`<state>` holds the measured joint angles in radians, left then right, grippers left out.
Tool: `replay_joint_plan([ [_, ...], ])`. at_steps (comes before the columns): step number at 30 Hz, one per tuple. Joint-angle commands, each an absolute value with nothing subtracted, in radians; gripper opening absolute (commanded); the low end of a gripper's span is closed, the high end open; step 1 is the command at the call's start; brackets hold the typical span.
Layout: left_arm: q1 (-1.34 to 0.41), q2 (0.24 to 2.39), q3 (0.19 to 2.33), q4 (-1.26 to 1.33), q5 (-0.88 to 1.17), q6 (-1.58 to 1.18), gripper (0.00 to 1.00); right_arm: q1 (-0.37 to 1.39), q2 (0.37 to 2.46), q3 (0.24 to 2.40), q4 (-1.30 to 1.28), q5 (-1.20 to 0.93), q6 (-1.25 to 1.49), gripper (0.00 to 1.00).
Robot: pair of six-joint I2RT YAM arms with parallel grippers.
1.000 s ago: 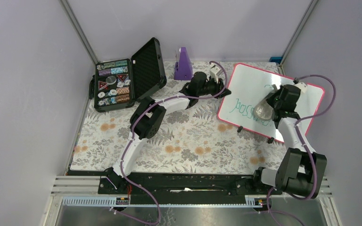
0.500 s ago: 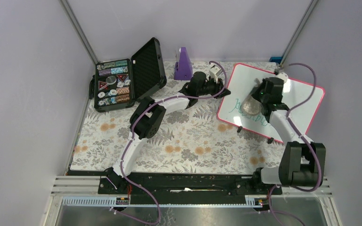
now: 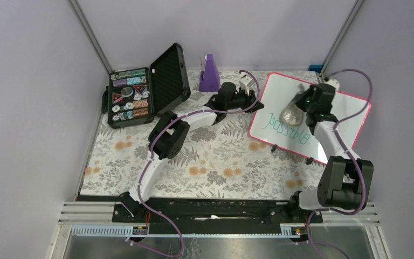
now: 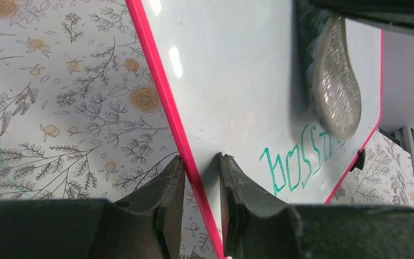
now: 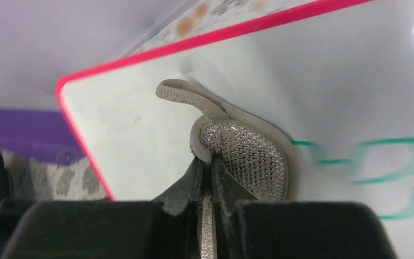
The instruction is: Erase the whiteboard
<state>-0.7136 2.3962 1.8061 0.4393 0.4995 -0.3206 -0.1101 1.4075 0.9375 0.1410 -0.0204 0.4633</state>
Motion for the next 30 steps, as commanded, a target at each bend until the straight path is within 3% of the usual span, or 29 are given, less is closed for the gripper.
replay_joint_plan([
  [1, -0.713, 2.365, 1.79, 0.419, 0.455, -0.244, 0.0, -0.294, 1.342, 0.871, 0.128, 0.033, 0.535, 0.0],
  [5, -0.713, 2.362, 1.787, 0.418, 0.452, -0.24, 0.0, -0.4, 1.292, 0.795, 0.108, 0.067, 0.561, 0.0],
  [12, -0.713, 2.36, 1.786, 0.418, 0.451, -0.239, 0.0, -0.397, 1.297, 0.814, 0.125, -0.043, 0.548, 0.0],
  [23, -0.712, 2.364, 1.789, 0.425, 0.458, -0.248, 0.0, -0.092, 1.381, 0.944, 0.142, -0.068, 0.428, 0.0],
  [30, -0.713, 2.365, 1.789, 0.423, 0.457, -0.246, 0.0, -0.109, 1.419, 0.966, 0.154, -0.104, 0.448, 0.0],
])
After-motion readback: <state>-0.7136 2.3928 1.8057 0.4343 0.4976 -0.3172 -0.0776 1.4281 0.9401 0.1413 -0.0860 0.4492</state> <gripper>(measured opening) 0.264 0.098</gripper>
